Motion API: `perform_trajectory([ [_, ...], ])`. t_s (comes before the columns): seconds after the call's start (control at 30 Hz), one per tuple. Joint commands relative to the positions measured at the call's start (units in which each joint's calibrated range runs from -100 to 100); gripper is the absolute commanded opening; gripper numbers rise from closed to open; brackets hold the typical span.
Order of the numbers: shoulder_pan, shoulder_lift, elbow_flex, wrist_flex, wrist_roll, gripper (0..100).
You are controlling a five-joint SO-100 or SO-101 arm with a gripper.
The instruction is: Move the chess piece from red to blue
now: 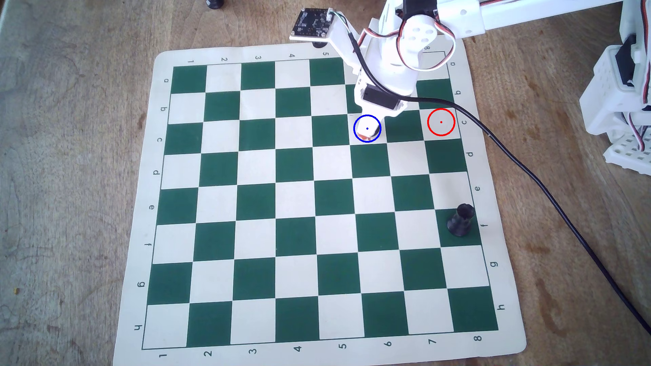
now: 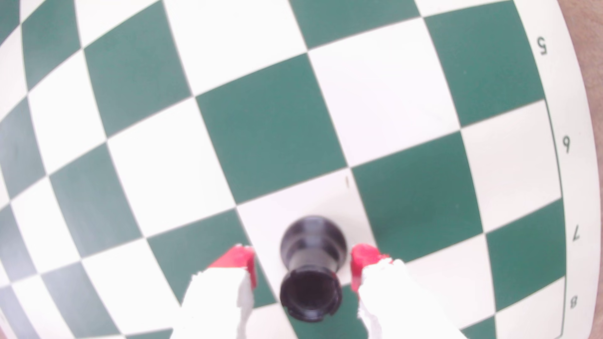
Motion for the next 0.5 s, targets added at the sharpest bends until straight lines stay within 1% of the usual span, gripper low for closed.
perform_trajectory([
  [0.0,0.94,-5.04,-0.66,-0.32,-0.44,22],
  [0.13,2.04,-7.16,-1.38,2.3,-0.1,24],
  [0.2,2.2,-8.43,-1.47,5.25,0.68,24],
  [0.23,2.2,-10.39,-1.11,7.87,1.27,24],
  [0.33,2.27,-15.4,1.25,9.51,1.37,23],
  [0.47,1.57,-26.6,2.43,16.55,0.98,23],
])
